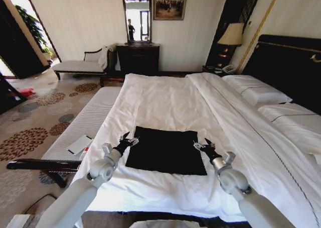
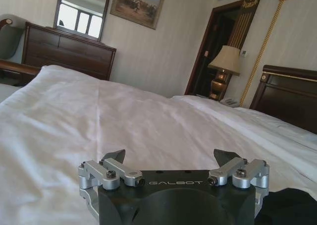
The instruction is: Fold the clothes on the bed.
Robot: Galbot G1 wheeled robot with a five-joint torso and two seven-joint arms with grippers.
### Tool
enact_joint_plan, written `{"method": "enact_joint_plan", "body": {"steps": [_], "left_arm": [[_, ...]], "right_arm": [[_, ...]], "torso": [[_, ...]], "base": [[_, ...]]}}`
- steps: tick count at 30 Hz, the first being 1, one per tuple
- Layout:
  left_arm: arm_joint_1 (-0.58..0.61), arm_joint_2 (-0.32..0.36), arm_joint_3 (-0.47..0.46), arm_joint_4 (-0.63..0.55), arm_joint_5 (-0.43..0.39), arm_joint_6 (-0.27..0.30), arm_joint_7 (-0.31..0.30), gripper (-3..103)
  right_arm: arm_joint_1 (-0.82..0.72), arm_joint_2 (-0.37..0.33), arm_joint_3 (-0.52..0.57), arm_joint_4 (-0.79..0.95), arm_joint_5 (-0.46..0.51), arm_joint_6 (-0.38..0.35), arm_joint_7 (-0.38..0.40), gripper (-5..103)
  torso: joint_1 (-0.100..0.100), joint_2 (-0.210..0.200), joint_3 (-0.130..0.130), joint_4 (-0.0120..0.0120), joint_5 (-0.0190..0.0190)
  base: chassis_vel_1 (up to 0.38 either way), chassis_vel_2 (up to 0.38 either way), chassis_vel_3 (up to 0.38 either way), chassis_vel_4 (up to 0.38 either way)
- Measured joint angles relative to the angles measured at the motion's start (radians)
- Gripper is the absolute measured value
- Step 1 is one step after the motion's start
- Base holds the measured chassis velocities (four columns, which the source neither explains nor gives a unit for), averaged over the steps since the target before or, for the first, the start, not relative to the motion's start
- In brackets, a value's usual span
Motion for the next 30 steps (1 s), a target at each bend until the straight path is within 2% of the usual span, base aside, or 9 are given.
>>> {"method": "enact_joint_plan", "body": {"steps": [3,4,8,12,16,20,24,30], "left_arm": [[-0.042,0.004,0.011,0.062,-0.029,0.013,-0.006,100],[-0.042,0.004,0.011,0.062,-0.029,0.013,-0.006,100],[-0.074,-0.012,0.026,0.112,-0.059,0.027,-0.010,100],[-0.075,-0.012,0.029,0.101,-0.070,0.035,-0.014,100],[-0.067,-0.007,0.029,0.095,-0.069,0.036,-0.013,100],[-0.061,-0.010,0.028,0.097,-0.064,0.036,-0.008,100],[-0.059,-0.013,0.030,0.101,-0.059,0.035,-0.002,100],[-0.050,-0.018,0.030,0.104,-0.052,0.034,0.003,100]], "right_arm": [[0.120,-0.052,-0.034,-0.067,0.115,-0.055,-0.001,100],[0.120,-0.052,-0.034,-0.067,0.115,-0.055,-0.001,100],[0.271,-0.102,-0.115,-0.198,0.302,-0.149,-0.044,100],[0.365,-0.115,-0.185,-0.303,0.358,-0.193,-0.082,100],[0.463,-0.103,-0.249,-0.431,0.370,-0.218,-0.112,100],[0.508,-0.088,-0.266,-0.498,0.370,-0.234,-0.132,100],[0.507,-0.082,-0.268,-0.527,0.350,-0.239,-0.135,100],[0.484,-0.077,-0.265,-0.531,0.340,-0.243,-0.141,100]], "torso": [[0.000,0.000,0.000,0.0005,-0.0006],[0.000,0.000,0.000,0.0005,-0.0006],[0.000,0.000,0.000,0.0002,-0.0006],[0.000,0.000,0.000,-0.0003,-0.0004],[0.000,0.000,0.000,0.0002,-0.0003],[0.000,0.000,0.000,0.0006,-0.0004],[0.000,0.000,0.000,-0.0003,-0.0005],[0.000,0.000,0.000,0.0001,-0.0005]], "base": [[0.000,0.000,0.000,0.000],[0.000,0.000,0.000,0.000],[0.000,0.000,0.000,0.000],[0.000,0.000,0.000,0.000],[0.000,0.000,0.000,0.000],[0.000,0.000,0.000,0.000],[0.000,0.000,0.000,0.000],[0.000,0.000,0.000,0.000]]}}
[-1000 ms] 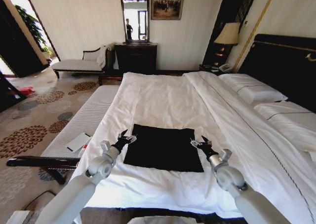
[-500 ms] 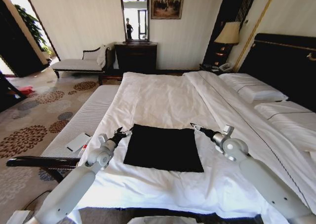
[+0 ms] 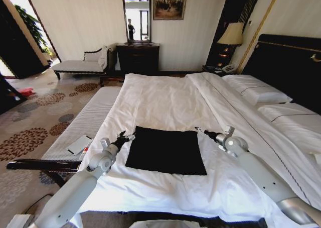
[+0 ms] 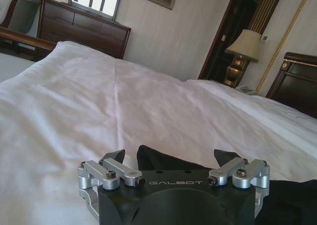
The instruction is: Fold the clothes on the bed.
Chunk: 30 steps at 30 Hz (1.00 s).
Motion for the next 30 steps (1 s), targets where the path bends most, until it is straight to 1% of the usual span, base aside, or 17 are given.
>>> {"method": "enact_joint_plan", "body": {"steps": [11,12,13,16,18,19,22,24,28,30], "left_arm": [[0.004,-0.005,0.010,0.006,0.003,0.000,0.002,100],[0.004,-0.005,0.012,0.008,0.003,0.000,0.003,100],[0.004,-0.005,0.013,0.010,0.003,0.000,0.004,100],[0.004,-0.006,0.016,0.012,0.003,0.000,0.006,100],[0.001,-0.009,0.017,0.018,0.003,-0.001,0.007,100],[0.001,-0.009,0.017,0.018,0.003,-0.001,0.007,100],[0.001,-0.011,0.016,0.025,0.003,-0.003,0.007,100],[0.002,-0.011,0.016,0.026,0.003,-0.003,0.007,100],[0.002,-0.011,0.014,0.027,-0.006,-0.004,0.005,100],[0.002,-0.011,0.013,0.027,-0.009,-0.004,0.005,100]], "right_arm": [[0.008,0.026,-0.015,-0.018,-0.021,-0.004,-0.011,100],[0.008,0.027,-0.017,-0.022,-0.025,-0.004,-0.012,103],[0.010,0.029,-0.020,-0.025,-0.028,-0.003,-0.013,100],[0.016,0.035,-0.025,-0.034,-0.034,-0.001,-0.013,99],[0.022,0.040,-0.032,-0.040,-0.040,0.001,-0.013,90],[0.022,0.040,-0.032,-0.040,-0.040,0.001,-0.013,90],[0.026,0.045,-0.041,-0.045,-0.050,0.005,-0.012,74],[0.026,0.045,-0.044,-0.046,-0.053,0.006,-0.012,74],[0.024,0.046,-0.049,-0.046,-0.062,0.007,-0.015,53],[0.022,0.045,-0.050,-0.044,-0.063,0.007,-0.015,53]], "torso": [[0.000,0.000,0.000,0.0001,0.0000],[0.000,0.000,0.000,0.0001,-0.0001],[0.000,0.000,0.000,0.0000,0.0000],[0.000,0.000,0.000,0.0000,0.0000],[0.000,0.000,0.000,0.0000,-0.0001],[0.000,0.000,0.000,0.0000,-0.0001],[0.000,0.000,0.000,0.0001,0.0000],[0.000,0.000,0.000,0.0001,-0.0001],[0.000,0.000,0.000,-0.0001,0.0000],[0.000,0.000,0.000,0.0000,0.0000]], "base": [[0.000,0.000,0.000,0.000],[0.000,0.000,0.000,0.000],[0.000,0.000,0.000,0.000],[0.000,0.000,0.000,0.000],[0.000,0.000,0.000,0.000],[0.000,0.000,0.000,0.000],[0.000,0.000,0.000,0.000],[0.000,0.000,0.000,0.000],[0.000,0.000,0.000,0.000],[0.000,0.000,0.000,0.000]]}}
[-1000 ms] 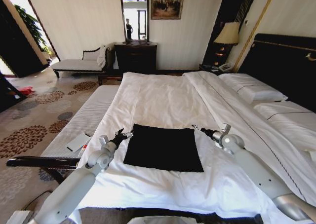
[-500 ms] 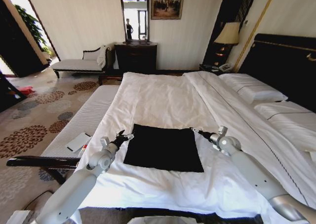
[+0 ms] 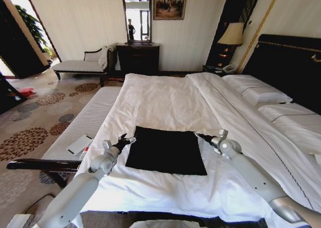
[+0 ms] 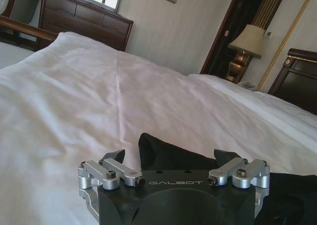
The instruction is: Fold the clothes on the bed.
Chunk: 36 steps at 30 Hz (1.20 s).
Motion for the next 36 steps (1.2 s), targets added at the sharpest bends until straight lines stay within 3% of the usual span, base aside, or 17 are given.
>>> {"method": "enact_joint_plan", "body": {"steps": [7,15,28,36], "left_arm": [[-0.002,0.000,-0.005,0.001,-0.005,0.000,-0.003,100],[-0.003,-0.002,-0.013,0.005,-0.011,0.000,-0.007,100],[-0.078,-0.035,0.003,0.077,-0.023,0.009,-0.015,100],[-0.237,-0.110,0.050,0.221,-0.063,0.048,-0.016,100]], "right_arm": [[-0.004,-0.003,-0.004,0.012,0.000,0.003,0.000,20],[-0.004,-0.004,-0.003,0.020,0.002,0.009,0.003,1],[-0.026,-0.025,0.015,0.037,-0.008,0.028,0.003,0],[-0.030,-0.027,0.013,0.054,-0.017,0.028,0.022,0]], "torso": [[0.000,0.000,0.000,-0.0001,0.0000],[0.000,0.000,0.000,0.0001,0.0000],[0.000,0.000,0.000,0.0001,0.0001],[0.000,0.000,0.000,-0.0002,0.0000]], "base": [[0.000,0.000,0.000,0.000],[0.000,0.000,0.000,0.000],[0.000,0.000,0.000,0.000],[0.000,0.000,0.000,0.000]]}}
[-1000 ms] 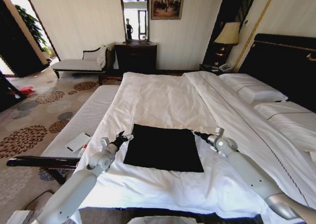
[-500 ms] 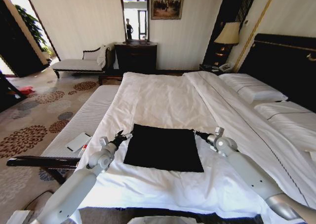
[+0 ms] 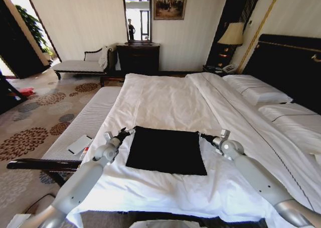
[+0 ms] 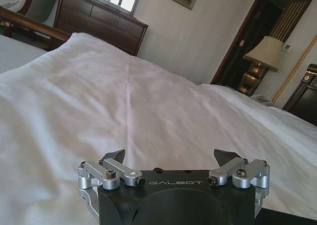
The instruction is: Fold the clothes on the bed.
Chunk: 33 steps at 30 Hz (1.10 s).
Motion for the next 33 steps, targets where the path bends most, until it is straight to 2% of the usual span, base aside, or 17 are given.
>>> {"method": "enact_joint_plan", "body": {"steps": [4,5,7,14,21,22,23,26,27,29,30,33], "left_arm": [[-0.053,-0.038,0.024,0.077,0.004,0.008,0.003,100],[-0.068,-0.048,0.035,0.103,0.006,0.009,0.005,103],[-0.087,-0.062,0.051,0.147,0.007,0.012,0.009,101],[-0.103,-0.078,0.073,0.184,-0.022,0.044,0.000,99],[-0.133,-0.109,0.091,0.215,-0.057,0.083,-0.038,97],[-0.138,-0.112,0.094,0.223,-0.058,0.087,-0.045,93],[-0.138,-0.112,0.094,0.223,-0.058,0.087,-0.045,93],[-0.151,-0.118,0.101,0.241,-0.059,0.097,-0.061,76],[-0.154,-0.119,0.102,0.243,-0.061,0.098,-0.062,76],[-0.158,-0.121,0.104,0.246,-0.064,0.099,-0.063,66],[-0.158,-0.121,0.104,0.246,-0.064,0.099,-0.063,66],[-0.159,-0.126,0.106,0.248,-0.064,0.099,-0.063,49]], "right_arm": [[0.002,0.005,-0.002,-0.002,-0.003,0.000,0.002,0],[0.002,0.005,-0.002,-0.004,-0.003,0.000,0.002,0],[0.003,0.005,-0.002,-0.004,-0.003,0.000,0.002,0],[0.005,0.005,-0.003,-0.003,-0.001,0.000,0.005,0],[0.007,0.007,-0.013,-0.004,-0.007,0.000,0.012,0],[0.007,0.008,-0.013,-0.003,-0.006,0.000,0.015,0],[0.007,0.008,-0.013,-0.003,-0.006,0.000,0.015,0],[0.005,0.006,-0.016,0.002,-0.006,0.000,0.017,0],[0.003,0.006,-0.017,0.003,-0.006,0.000,0.017,0],[0.001,0.007,-0.019,0.003,-0.008,0.000,0.018,0],[0.001,0.007,-0.019,0.003,-0.008,0.000,0.018,0],[0.002,0.008,-0.023,0.003,-0.009,0.000,0.019,0]], "torso": [[0.000,0.000,0.000,0.0001,0.0001],[0.000,0.000,0.000,0.0001,0.0001],[0.000,0.000,0.000,0.0000,0.0000],[0.000,0.000,0.000,0.0004,0.0000],[0.000,0.000,0.000,0.0001,0.0001],[0.000,0.000,0.000,0.0001,0.0001],[0.000,0.000,0.000,0.0001,0.0001],[0.000,0.000,0.000,0.0003,-0.0001],[0.000,0.000,0.000,0.0003,0.0000],[0.000,0.000,0.000,0.0002,0.0000],[0.000,0.000,0.000,0.0002,0.0000],[0.000,0.000,0.000,0.0003,0.0000]], "base": [[0.000,0.000,0.000,0.000],[0.000,0.000,0.000,0.000],[0.000,0.000,0.000,0.000],[0.000,0.000,0.000,0.000],[0.000,0.000,0.000,0.000],[0.000,0.000,0.000,0.000],[0.000,0.000,0.000,0.000],[0.000,0.000,0.000,0.000],[0.000,0.000,0.000,0.000],[0.000,0.000,0.000,0.000],[0.000,0.000,0.000,0.000],[0.000,0.000,0.000,0.000]]}}
